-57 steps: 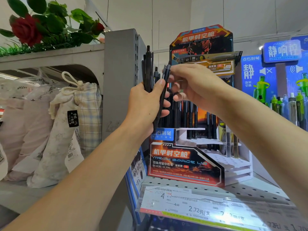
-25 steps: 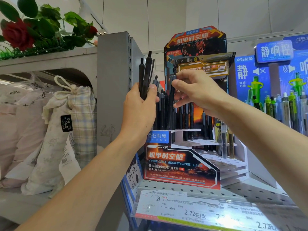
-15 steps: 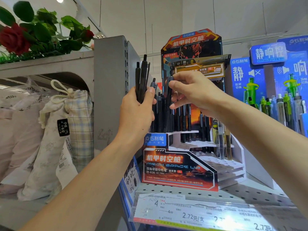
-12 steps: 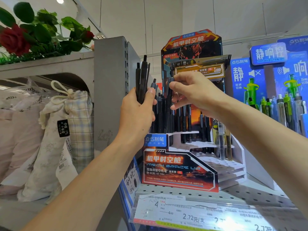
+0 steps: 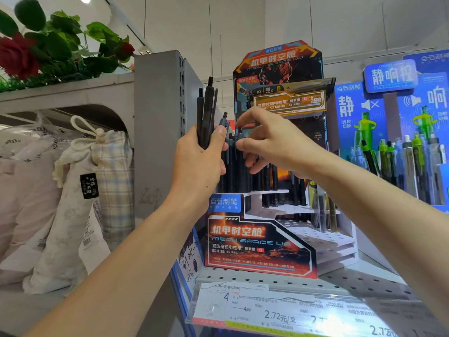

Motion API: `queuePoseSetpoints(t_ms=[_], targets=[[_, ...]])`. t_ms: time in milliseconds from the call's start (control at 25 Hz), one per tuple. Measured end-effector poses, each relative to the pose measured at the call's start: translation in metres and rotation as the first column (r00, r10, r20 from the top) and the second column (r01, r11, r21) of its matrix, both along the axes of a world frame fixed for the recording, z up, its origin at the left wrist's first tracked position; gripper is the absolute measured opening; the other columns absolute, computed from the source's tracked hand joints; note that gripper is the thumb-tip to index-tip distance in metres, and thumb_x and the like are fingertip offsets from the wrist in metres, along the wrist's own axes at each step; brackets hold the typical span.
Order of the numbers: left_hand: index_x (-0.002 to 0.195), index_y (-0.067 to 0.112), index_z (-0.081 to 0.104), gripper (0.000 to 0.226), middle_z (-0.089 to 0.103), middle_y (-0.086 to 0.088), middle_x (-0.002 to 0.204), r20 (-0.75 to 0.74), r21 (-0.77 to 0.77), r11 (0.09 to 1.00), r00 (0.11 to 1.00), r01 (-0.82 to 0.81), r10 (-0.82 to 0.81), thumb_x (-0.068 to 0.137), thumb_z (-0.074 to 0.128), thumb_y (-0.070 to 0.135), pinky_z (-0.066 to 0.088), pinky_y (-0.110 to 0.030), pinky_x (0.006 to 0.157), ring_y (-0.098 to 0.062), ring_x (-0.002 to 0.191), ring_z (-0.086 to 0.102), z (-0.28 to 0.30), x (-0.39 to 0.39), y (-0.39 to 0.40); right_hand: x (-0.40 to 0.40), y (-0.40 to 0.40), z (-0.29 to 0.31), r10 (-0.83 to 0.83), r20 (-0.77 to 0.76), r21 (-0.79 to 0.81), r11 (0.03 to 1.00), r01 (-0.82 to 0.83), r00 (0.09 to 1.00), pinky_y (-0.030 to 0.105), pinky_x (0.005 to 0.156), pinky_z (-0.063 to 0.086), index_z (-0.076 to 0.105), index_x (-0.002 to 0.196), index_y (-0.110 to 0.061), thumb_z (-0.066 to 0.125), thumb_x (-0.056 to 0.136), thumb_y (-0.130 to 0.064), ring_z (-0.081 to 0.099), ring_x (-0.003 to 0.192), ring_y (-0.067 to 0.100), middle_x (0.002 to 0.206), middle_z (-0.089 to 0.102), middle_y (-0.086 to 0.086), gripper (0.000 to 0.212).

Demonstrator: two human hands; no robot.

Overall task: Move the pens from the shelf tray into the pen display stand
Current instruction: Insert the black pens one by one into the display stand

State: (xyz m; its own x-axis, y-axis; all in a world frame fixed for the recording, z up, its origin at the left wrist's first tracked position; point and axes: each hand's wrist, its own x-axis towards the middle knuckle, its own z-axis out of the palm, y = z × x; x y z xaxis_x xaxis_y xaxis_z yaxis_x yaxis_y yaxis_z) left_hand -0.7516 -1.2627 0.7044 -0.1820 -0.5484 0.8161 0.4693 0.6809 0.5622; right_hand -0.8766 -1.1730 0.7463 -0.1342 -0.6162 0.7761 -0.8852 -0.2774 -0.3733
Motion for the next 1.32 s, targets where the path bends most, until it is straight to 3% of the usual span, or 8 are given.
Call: queuePoseSetpoints(t_ms=[160, 320, 560, 760, 840, 1000, 1200, 1320], targets=[[0.097, 0.03, 0.062, 0.008, 0.067, 0.003, 0.083, 0.005, -0.007, 1.0, 1.0, -0.005, 0.005, 0.102, 0.056, 0.034, 0.042, -0.017, 0.042, -0.004, 0.047, 0.051, -0.001, -0.001, -0.001, -0.001, -0.002, 0.003, -0.148, -0.109, -0.159, 0.979, 0.129, 0.983, 0.034, 0.054, 0.062, 0.064, 0.113, -0.012, 0.069, 0.094, -0.023, 0.072, 0.065, 0.019, 0.076, 0.068, 0.006, 0.023], [0.096, 0.026, 0.063, 0.012, 0.062, 0.004, 0.071, 0.016, -0.005, 1.0, 1.0, -0.008, 0.008, 0.101, 0.057, 0.035, 0.043, -0.017, 0.041, -0.003, 0.047, 0.052, -0.001, -0.002, 0.0, -0.002, -0.005, 0.007, -0.071, 0.015, -0.119, 0.99, 0.072, 0.997, 0.031, 0.057, 0.063, 0.065, 0.115, -0.007, 0.071, 0.092, -0.013, 0.073, 0.073, 0.021, 0.084, 0.069, 0.011, 0.024], [0.093, 0.021, 0.063, 0.015, 0.063, 0.0, 0.078, 0.021, 0.003, 1.0, 0.999, 0.025, -0.025, 0.102, 0.057, 0.032, 0.044, -0.019, 0.042, -0.006, 0.05, 0.053, 0.001, -0.002, 0.003, -0.002, -0.006, 0.006, -0.1, -0.039, -0.088, 0.991, 0.097, 0.994, 0.025, 0.057, 0.061, 0.069, 0.114, -0.006, 0.064, 0.096, -0.007, 0.069, 0.072, 0.012, 0.083, 0.066, 0.003, 0.018], [0.096, 0.021, 0.063, 0.013, 0.066, -0.001, 0.082, 0.019, 0.007, 1.0, 1.0, 0.02, -0.02, 0.101, 0.057, 0.032, 0.047, -0.019, 0.045, -0.007, 0.053, 0.057, -0.002, 0.001, 0.003, -0.001, -0.002, 0.005, -0.124, -0.046, -0.079, 0.99, 0.12, 0.991, 0.033, 0.062, 0.064, 0.067, 0.117, -0.008, 0.065, 0.096, -0.012, 0.072, 0.079, 0.024, 0.092, 0.069, 0.011, 0.022], [0.099, 0.022, 0.064, 0.01, 0.068, -0.003, 0.084, 0.015, 0.02, 0.999, 0.999, 0.047, -0.048, 0.101, 0.058, 0.031, 0.047, -0.02, 0.045, -0.008, 0.054, 0.058, -0.002, 0.004, 0.004, 0.003, 0.0, 0.007, -0.169, -0.082, -0.16, 0.975, 0.155, 0.982, 0.03, 0.062, 0.062, 0.066, 0.121, -0.012, 0.064, 0.097, -0.019, 0.07, 0.081, 0.016, 0.098, 0.068, 0.005, 0.025], [0.106, 0.021, 0.066, 0.013, 0.07, -0.007, 0.089, 0.017, 0.048, 0.995, 0.996, 0.085, -0.086, 0.101, 0.058, 0.03, 0.049, -0.021, 0.046, -0.011, 0.055, 0.061, -0.001, 0.008, 0.006, 0.019, 0.003, 0.008, 0.219, 0.188, -0.161, 0.968, -0.19, 0.957, 0.023, 0.054, 0.053, 0.07, 0.113, -0.011, 0.063, 0.099, -0.028, 0.058, 0.061, 0.004, 0.089, 0.065, 0.001, 0.023], [0.101, 0.021, 0.067, 0.016, 0.075, -0.002, 0.087, -0.006, 0.063, 0.997, 0.999, 0.041, -0.041, 0.103, 0.055, 0.031, 0.06, -0.026, 0.056, -0.008, 0.073, 0.073, -0.001, 0.016, 0.007, 0.023, 0.004, 0.014, 0.29, 0.32, -0.198, 0.951, -0.236, 0.902, 0.024, 0.058, 0.059, 0.069, 0.112, -0.002, 0.063, 0.097, -0.008, 0.067, 0.073, 0.016, 0.098, 0.07, 0.015, 0.017], [0.096, 0.027, 0.065, 0.018, 0.072, 0.002, 0.087, -0.021, -0.004, 0.998, 0.997, -0.068, 0.068, 0.104, 0.051, 0.035, 0.062, -0.026, 0.061, -0.005, 0.084, 0.071, -0.001, 0.022, 0.006, 0.015, 0.008, 0.021, 0.174, 0.288, -0.256, 0.962, -0.099, 0.942, 0.027, 0.062, 0.061, 0.069, 0.112, -0.004, 0.062, 0.098, -0.007, 0.067, 0.07, 0.012, 0.092, 0.07, 0.011, 0.017]])
